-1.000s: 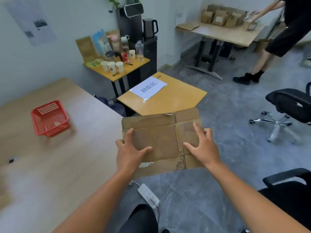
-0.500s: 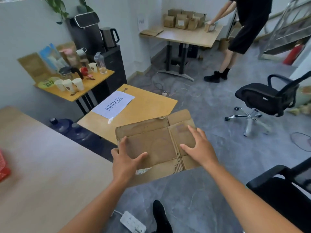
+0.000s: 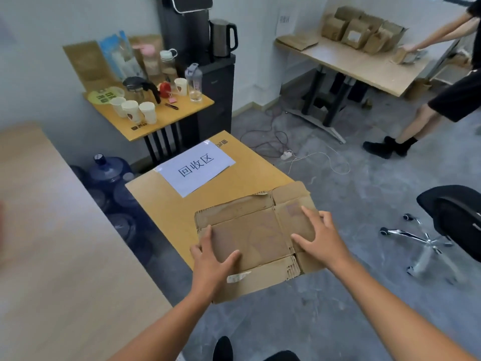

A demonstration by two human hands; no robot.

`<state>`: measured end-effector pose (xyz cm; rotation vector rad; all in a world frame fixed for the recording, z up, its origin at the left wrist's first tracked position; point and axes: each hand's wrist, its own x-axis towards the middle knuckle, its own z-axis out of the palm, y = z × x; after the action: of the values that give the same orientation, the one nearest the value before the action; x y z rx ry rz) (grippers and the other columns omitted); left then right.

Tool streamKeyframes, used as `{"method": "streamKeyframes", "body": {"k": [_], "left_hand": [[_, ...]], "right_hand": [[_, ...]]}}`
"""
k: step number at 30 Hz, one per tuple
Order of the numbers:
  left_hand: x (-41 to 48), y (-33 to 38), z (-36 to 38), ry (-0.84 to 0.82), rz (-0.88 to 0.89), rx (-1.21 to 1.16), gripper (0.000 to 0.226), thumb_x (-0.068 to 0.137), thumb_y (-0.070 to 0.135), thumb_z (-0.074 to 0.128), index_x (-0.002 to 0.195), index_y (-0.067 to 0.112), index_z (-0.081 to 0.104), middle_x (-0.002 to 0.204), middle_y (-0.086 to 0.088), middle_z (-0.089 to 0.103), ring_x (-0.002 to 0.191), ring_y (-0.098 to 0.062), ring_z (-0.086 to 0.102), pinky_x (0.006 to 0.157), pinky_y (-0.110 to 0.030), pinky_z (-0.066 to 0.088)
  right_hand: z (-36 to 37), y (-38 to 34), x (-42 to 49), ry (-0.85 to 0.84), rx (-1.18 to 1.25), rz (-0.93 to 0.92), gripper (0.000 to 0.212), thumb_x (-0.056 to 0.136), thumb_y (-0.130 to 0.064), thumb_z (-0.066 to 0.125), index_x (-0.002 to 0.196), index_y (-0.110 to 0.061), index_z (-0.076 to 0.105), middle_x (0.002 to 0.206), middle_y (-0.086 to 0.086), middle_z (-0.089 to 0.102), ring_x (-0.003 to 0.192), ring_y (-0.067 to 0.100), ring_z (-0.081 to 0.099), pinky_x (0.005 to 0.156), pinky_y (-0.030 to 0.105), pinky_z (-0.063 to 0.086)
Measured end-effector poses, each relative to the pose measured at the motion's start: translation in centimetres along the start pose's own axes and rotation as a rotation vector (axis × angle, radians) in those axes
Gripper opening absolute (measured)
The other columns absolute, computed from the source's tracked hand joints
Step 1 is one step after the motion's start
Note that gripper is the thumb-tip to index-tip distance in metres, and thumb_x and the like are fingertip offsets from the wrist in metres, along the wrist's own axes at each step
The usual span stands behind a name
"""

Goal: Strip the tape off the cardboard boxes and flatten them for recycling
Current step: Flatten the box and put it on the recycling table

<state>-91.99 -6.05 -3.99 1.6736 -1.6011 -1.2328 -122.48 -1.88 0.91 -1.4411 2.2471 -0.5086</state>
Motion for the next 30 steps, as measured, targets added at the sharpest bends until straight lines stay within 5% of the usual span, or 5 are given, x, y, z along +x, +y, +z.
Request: {"method": "streamKeyframes", "body": {"k": [12,20,30], "left_hand": [[9.6,-0.2,5.7,0.117,-0.307,0.101,0.100,0.079,0.060,0.074,0.151,0.054,0.005,0.145,-0.004,0.029,0.109,-0.020,0.050,0.084,-0.030,0.044],[16.4,0.9,10.0,0.236,-0.496,0.271,0.103,0.082,0.060,0.074,0.157,0.045,0.005,0.158,-0.003,0.012,0.143,-0.031,0.029,0.111,-0.046,0.042],[17.8,1.3,12.4,0.306,-0.659,0.382,0.102,0.084,0.061,0.072,0.160,0.044,0.006,0.160,-0.007,0.008,0.143,-0.033,0.025,0.109,-0.047,0.041]], "right_hand": [[5.9,1.7,20.1,-0.327,-0.104,-0.133,0.082,0.089,-0.053,0.071,0.158,-0.043,0.027,0.153,0.008,0.024,0.142,0.034,0.031,0.112,0.047,0.039],[10.1,2.4,28.9,-0.392,-0.236,-0.218,0.080,0.093,-0.055,0.066,0.159,-0.044,0.023,0.153,0.011,0.023,0.135,0.033,0.029,0.104,0.044,0.043],[11.5,1.5,31.3,-0.434,-0.390,-0.324,0.080,0.096,-0.056,0.060,0.161,-0.043,0.014,0.155,0.017,0.020,0.131,0.036,0.032,0.100,0.043,0.045]]}}
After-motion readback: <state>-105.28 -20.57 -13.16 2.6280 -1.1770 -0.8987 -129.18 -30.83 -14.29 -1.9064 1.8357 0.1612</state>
